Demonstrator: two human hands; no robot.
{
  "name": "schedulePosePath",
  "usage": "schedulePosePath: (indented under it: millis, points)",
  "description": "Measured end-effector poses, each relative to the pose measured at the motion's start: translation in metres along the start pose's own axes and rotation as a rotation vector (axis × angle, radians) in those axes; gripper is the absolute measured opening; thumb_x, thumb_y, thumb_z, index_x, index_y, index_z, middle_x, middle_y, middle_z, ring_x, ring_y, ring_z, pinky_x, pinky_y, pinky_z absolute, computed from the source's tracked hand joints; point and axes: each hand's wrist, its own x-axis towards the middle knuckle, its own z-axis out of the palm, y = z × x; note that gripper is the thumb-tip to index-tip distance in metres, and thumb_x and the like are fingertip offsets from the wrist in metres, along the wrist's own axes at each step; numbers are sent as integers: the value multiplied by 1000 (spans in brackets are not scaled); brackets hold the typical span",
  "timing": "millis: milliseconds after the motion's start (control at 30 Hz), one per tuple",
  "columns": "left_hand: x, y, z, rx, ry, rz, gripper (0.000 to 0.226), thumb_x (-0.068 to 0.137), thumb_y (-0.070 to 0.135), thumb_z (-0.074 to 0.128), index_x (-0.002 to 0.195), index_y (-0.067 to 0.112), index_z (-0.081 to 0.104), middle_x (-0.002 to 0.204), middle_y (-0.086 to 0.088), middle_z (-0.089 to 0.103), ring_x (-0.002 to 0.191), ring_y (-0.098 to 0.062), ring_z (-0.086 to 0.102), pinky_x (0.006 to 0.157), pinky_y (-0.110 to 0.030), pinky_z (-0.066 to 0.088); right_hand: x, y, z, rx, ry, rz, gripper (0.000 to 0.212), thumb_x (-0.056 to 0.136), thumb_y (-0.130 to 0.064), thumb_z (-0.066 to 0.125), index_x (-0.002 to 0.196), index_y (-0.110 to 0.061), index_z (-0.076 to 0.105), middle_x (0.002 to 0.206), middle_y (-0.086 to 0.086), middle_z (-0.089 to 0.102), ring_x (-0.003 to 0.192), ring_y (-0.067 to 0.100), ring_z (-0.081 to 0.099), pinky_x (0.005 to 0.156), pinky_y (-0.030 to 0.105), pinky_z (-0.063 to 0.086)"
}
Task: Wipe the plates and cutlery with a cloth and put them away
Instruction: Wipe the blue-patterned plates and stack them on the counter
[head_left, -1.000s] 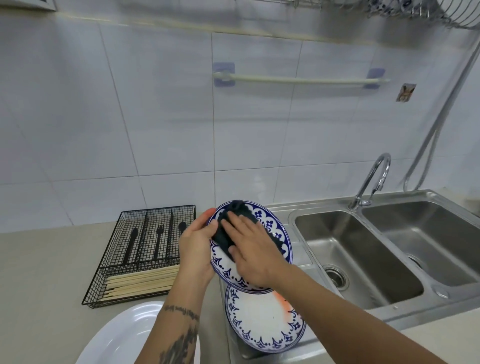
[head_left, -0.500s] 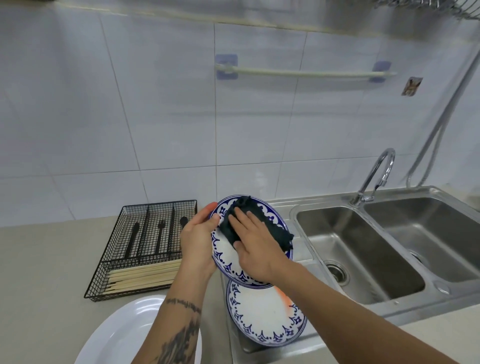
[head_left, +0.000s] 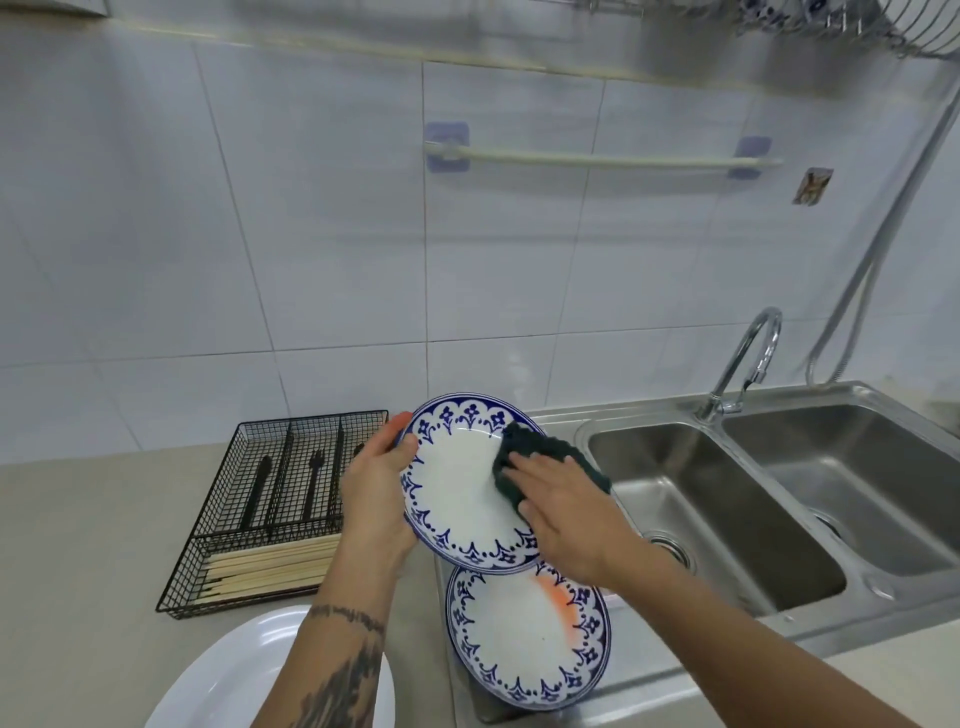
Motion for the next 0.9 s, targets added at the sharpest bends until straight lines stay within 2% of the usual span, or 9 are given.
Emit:
schedulePosePath:
  millis: [67,200,333,433,533,633,700,800,900]
  points:
    - [-6,-5,6,18,-13,-14,28,93,-5,57,107,16,70,119,-19,70,96,-32,67,100,-56,50,10,6,5,-5,25,57,51,104,-34,31,154,-25,25,163,-9,16,149,13,9,117,30,-6]
    - [-4,-5,3,11,5,-16,31,93,-5,56,116,12,68,110,-16,72,94,-32,67,93,-51,54,1,-1,15,2,85,79,56,101,-39,26,155,-25,22,163,-10,13,150,13,4,121,37,-6]
    - [6,10,-3,-22,50,18,29,96,-2,54,114,17,67,112,-11,72,94,-29,69,91,-50,55,-30,-27,16,197,118,45,64,95,-50,11,150,-28,34,158,-13,27,147,5,8,123,37,5]
    - [9,15,-1,-97,97,-10,33,98,0,51,120,20,62,115,-9,70,100,-29,68,95,-53,53,-43,-53,13,273,231,-28,53,96,-44,26,145,-30,40,149,-16,38,145,6,13,122,41,9]
    - [4,16,6,-175,143,-42,36,101,0,45,129,19,56,113,-9,68,95,-27,66,84,-47,55,-38,-61,6,238,358,-65,43,92,-30,45,135,-28,46,137,-13,46,141,15,25,121,49,9]
    - [0,13,12,-182,164,-82,35,102,0,42,128,19,55,113,-9,67,98,-29,65,86,-48,55,-27,-52,-2,110,436,-62,35,82,-17,60,116,-25,55,113,-10,57,118,20,45,117,54,21]
    - [0,6,11,-153,189,-105,36,102,0,43,130,20,54,113,-8,67,101,-28,65,90,-49,54,-22,-43,-4,31,447,-66,36,74,-10,66,106,-23,58,101,-9,58,102,20,49,114,56,28]
    - [-12,-2,9,-43,189,-114,28,100,2,49,119,19,60,107,-8,68,93,-24,65,83,-44,55,-20,-32,-6,9,462,-91,38,68,-4,67,101,-20,59,95,-7,59,94,20,48,106,54,37]
    - [-29,-4,-7,122,19,-87,14,101,14,53,110,18,63,114,-9,67,103,-27,61,84,-47,54,-26,-21,-12,36,447,-111,37,69,-2,69,99,-20,58,93,-9,59,93,16,44,92,40,46]
